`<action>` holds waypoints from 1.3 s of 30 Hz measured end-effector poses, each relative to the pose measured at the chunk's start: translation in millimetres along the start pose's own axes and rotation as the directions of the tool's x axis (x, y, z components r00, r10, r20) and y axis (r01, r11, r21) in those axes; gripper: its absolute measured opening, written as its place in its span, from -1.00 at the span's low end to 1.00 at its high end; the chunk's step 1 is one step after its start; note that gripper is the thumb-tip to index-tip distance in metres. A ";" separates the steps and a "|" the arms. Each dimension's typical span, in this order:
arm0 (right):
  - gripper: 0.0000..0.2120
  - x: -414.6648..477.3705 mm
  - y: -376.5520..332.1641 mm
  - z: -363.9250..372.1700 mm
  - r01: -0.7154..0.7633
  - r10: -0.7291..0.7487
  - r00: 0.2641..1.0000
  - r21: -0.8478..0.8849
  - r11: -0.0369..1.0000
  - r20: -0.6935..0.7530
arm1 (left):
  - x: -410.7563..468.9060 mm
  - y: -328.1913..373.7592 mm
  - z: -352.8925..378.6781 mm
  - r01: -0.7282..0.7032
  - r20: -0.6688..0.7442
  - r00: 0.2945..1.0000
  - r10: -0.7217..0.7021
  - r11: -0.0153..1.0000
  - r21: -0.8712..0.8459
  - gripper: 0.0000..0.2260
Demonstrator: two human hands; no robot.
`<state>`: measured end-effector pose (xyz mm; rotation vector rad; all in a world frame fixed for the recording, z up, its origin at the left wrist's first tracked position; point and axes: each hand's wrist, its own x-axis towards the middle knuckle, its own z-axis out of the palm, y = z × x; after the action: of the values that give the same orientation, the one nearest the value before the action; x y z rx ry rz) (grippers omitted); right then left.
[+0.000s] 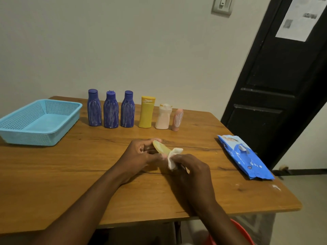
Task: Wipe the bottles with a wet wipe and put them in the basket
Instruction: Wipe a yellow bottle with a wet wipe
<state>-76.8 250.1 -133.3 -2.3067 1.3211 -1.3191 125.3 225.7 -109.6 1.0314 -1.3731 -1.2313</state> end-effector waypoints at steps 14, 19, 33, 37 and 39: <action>-0.76 10.1 0.5 6.8 -0.049 0.049 0.999 0.124 0.991 0.003 | 0.8 -2.8 0.1 -0.035 0.019 0.999 0.034 0.999 0.003 -0.58; -0.74 44.9 -6.9 13.7 -0.078 0.076 0.997 0.118 0.990 0.020 | 2.6 -4.9 -0.5 -0.087 0.042 0.995 0.087 0.996 -0.009 -0.59; -0.71 46.4 -2.0 2.9 -0.002 -0.013 0.996 0.162 0.987 0.090 | 2.6 -7.0 -0.3 -0.130 0.045 0.991 0.129 0.991 0.025 -0.58; -0.68 64.4 -18.3 20.3 0.055 -0.060 0.991 0.047 0.997 0.117 | -0.2 -6.6 -1.6 -0.167 0.045 0.985 0.164 0.984 0.056 -0.65; -0.66 62.3 -22.9 22.7 0.112 -0.117 0.982 0.042 0.993 0.150 | -1.1 -6.4 -3.3 -0.169 0.029 0.986 0.167 0.983 0.077 -0.70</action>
<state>-32.2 210.1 -96.7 -2.4378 1.1268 -1.1595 128.7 225.5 -116.1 0.9374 -1.5041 -1.0744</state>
